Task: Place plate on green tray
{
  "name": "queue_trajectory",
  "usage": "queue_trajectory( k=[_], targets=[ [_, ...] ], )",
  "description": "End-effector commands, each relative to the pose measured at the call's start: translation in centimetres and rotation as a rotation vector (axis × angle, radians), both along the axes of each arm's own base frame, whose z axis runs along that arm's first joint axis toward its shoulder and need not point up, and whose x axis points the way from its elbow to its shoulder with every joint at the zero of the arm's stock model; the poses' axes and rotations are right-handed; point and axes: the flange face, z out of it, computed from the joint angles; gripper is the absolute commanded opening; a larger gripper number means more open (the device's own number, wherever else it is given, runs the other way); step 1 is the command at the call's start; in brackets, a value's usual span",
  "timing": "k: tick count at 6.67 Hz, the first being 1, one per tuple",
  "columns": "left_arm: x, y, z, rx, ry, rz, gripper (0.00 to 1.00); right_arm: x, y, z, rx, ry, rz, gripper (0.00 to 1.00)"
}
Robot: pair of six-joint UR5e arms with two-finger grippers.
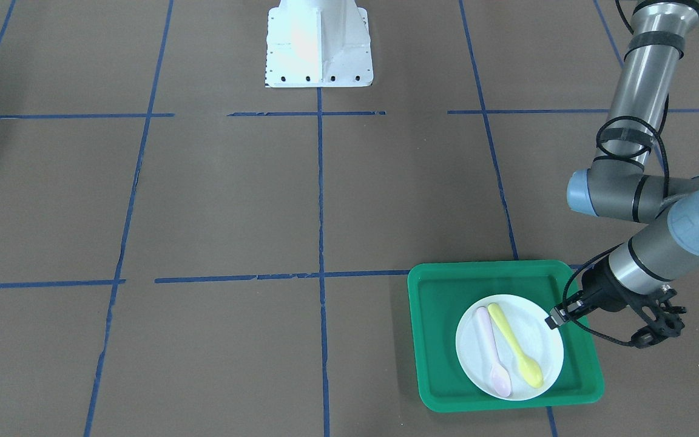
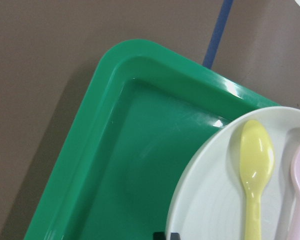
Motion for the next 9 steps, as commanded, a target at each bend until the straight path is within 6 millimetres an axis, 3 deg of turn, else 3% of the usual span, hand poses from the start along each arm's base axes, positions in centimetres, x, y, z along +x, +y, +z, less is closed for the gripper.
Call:
queue_trajectory(
  k=[1, 2, 3, 4, 5, 7, 9],
  targets=[
    [-0.3, 0.0, -0.4, 0.015, 0.011, -0.005, 0.91, 0.0, 0.0, 0.0, 0.0, -0.001, 0.0, 1.0],
    [-2.3, 1.1, -0.6, 0.032, 0.021, -0.016, 0.91, 0.0, 0.0, 0.0, 0.0, 0.0, 0.0, 1.0],
    [-4.8, 5.0, 1.1, 0.037, 0.026, -0.009, 0.91, 0.0, 0.0, 0.0, 0.0, 0.0, 0.0, 1.0],
    [-6.9, 7.6, 1.9, 0.03, 0.021, 0.049, 0.91, 0.0, 0.0, 0.0, 0.0, 0.0, 0.0, 1.0],
    [-10.1, 8.8, 1.0, 0.115, -0.05, 0.11, 0.91, 0.0, -0.1, -0.1, 0.001, 0.0, 0.0, 1.0],
    [-20.1, 16.3, 4.7, 0.256, -0.221, 0.257, 0.91, 0.0, 0.0, 0.0, 0.0, 0.0, 0.0, 1.0],
    [-32.4, 22.8, 7.4, 0.337, -0.328, 0.276, 0.91, 0.0, 0.0, 0.0, 0.0, 0.0, 0.0, 1.0]
  ],
)
